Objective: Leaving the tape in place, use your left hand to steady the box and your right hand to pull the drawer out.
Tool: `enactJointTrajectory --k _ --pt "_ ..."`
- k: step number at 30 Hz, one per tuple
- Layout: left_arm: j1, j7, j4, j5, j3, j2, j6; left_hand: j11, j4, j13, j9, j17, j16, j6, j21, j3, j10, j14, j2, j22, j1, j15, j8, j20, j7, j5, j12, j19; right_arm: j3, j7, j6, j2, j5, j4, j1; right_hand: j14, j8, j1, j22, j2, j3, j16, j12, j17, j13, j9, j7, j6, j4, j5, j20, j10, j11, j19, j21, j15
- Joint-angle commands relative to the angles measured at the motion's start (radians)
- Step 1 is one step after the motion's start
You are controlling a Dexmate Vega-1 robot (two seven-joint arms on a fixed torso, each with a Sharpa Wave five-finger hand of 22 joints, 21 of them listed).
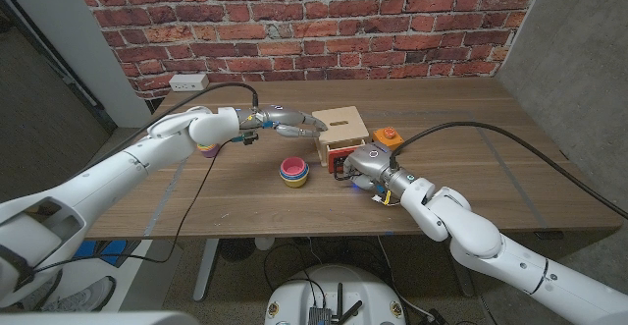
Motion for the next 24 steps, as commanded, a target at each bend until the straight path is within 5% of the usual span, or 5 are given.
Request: enactJointTrajectory --k 1,24 --pt "-0.007 -0.01 0.002 -0.005 0.002 -0.001 -0.001 0.001 0.0 0.001 0.001 0.003 0.008 0.009 0.002 0.008 0.01 0.01 0.069 0.002 0.008 -0.094 -0.001 -0.169 0.0 0.004 0.002 0.014 0.015 0.008 0.012 -0.012 0.003 -0.013 -0.014 0.004 0.044 -0.002 0.005 0.011 0.005 -0.005 0.006 0.004 0.006 0.011 -0.015 0.039 0.002 0.004 -0.13 0.012 -0.003 0.008 0.002 -0.041" --pt "-0.005 -0.008 0.004 -0.005 0.0 0.0 -0.001 0.0 -0.003 0.001 0.001 0.003 0.008 0.013 0.002 0.015 0.012 0.014 0.071 0.002 0.009 -0.095 -0.001 -0.169 0.001 0.003 0.001 0.018 0.04 0.028 0.003 -0.029 -0.007 -0.053 -0.056 0.005 0.044 -0.002 0.005 0.01 0.009 -0.007 0.005 0.01 0.008 0.01 -0.014 0.037 0.0 0.004 -0.131 0.012 -0.003 0.008 0.003 -0.041"
